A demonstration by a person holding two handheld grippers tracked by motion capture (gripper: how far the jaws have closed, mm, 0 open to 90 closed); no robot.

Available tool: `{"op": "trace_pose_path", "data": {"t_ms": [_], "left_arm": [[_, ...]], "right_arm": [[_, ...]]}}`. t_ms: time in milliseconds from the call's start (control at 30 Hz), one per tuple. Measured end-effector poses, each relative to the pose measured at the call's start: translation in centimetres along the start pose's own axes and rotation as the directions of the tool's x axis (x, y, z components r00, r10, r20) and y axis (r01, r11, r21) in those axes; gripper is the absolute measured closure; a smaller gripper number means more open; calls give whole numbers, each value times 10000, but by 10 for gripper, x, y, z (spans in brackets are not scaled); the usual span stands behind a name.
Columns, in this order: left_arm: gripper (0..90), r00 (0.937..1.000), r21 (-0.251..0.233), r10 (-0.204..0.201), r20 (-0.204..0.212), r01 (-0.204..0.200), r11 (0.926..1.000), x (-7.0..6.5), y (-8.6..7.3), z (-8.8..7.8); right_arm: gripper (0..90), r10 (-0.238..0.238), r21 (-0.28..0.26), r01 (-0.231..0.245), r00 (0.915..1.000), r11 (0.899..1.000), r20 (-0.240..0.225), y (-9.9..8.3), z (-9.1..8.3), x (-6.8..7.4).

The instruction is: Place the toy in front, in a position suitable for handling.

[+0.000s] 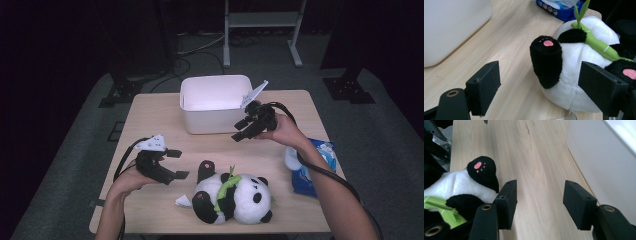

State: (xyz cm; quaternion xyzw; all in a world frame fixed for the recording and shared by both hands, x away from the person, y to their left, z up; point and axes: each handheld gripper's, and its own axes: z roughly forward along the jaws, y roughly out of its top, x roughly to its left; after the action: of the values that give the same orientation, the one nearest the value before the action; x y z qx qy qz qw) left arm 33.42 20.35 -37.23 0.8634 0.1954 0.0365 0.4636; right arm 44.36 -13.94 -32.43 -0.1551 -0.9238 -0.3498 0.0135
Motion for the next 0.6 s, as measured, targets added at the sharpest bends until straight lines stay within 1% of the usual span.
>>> {"op": "trace_pose_path", "data": {"t_ms": [333, 500, 533, 600], "left_arm": [[165, 9998, -125, -109, -153, 107, 9999, 4, -2, -7], [164, 9999, -155, -90, -112, 88, 9998, 4, -2, -6], [141, 9998, -136, -127, -162, 125, 9998, 4, -3, -6], [131, 9997, -83, -144, -173, 142, 9999, 5, -4, -6]], "right_arm": [[425, 23, 6, -23, 10000, 10000, 49, 5, -3, -5], [423, 9, 5, -9, 9999, 10000, 102, 6, -4, -5], [422, 4, -30, -3, 10000, 10000, 89, 6, -4, -6], [414, -35, 0, 35, 9999, 10000, 125, 7, -4, -6]]}}
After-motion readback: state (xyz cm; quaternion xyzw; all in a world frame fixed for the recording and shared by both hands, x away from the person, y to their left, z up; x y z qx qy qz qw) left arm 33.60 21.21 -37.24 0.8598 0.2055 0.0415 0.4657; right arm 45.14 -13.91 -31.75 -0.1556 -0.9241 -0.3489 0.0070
